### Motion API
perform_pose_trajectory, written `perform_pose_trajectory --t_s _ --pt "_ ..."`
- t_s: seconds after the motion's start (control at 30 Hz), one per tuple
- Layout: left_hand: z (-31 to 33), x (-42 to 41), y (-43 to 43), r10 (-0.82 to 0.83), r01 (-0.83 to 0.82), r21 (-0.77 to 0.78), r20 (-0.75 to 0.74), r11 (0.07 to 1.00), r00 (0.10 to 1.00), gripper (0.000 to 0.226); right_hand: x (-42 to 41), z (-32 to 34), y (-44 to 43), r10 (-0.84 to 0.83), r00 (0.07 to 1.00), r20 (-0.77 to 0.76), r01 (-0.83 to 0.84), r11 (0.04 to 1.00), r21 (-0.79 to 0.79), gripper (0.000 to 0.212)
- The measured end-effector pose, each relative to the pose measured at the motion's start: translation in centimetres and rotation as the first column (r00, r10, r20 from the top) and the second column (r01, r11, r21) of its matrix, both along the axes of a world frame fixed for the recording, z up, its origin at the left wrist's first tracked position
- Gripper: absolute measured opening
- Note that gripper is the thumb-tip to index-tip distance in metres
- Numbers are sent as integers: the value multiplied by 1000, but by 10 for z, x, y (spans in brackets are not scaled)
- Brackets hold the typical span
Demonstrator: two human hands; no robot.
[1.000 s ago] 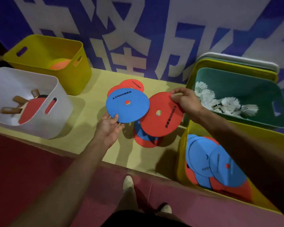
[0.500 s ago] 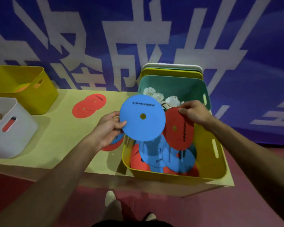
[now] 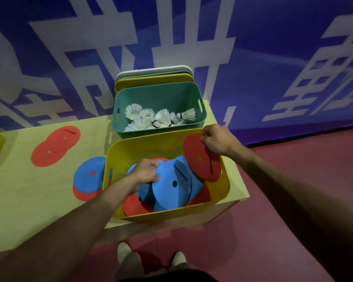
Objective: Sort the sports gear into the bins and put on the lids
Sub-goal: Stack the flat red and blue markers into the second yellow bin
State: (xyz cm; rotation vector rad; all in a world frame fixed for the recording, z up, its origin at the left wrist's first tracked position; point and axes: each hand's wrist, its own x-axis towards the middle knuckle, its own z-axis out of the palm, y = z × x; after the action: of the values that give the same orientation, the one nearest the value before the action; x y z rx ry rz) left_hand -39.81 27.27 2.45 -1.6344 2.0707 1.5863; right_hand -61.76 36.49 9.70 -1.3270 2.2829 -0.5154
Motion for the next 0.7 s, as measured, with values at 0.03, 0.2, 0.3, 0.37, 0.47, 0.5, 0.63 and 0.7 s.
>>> perform_pose_trajectory --t_s 0.03,0.2,0.3,0.37,0.47,0.5,0.63,0.7 --pt "-4 -4 2 -29 29 21 13 999 1000 27 -2 -2 3 0 1000 -7 0 1000 10 18" --pt "-17 -18 10 -104 103 12 41 995 994 39 -6 -11 9 33 999 2 -33 997 65 24" --pt "-18 -17 10 -176 177 5 99 984 979 50 -2 -18 5 60 998 16 -62 993 105 23" --pt "-15 -10 6 -299 314 -34 224 949 928 61 3 -22 -2 86 996 20 -88 987 134 21" --pt "-9 4 -1 -358 390 -53 297 919 885 60 16 -30 -14 142 989 42 -147 974 175 20" --pt "-6 8 -4 -328 357 -66 269 932 906 54 21 -35 -18 152 987 54 -159 969 189 20" --pt "11 25 -10 -157 164 -207 52 965 986 21 38 -53 -31 192 975 111 -212 951 224 21" --pt "24 34 -12 -115 102 -220 -46 970 992 19 46 -63 -36 210 969 132 -237 941 242 22"
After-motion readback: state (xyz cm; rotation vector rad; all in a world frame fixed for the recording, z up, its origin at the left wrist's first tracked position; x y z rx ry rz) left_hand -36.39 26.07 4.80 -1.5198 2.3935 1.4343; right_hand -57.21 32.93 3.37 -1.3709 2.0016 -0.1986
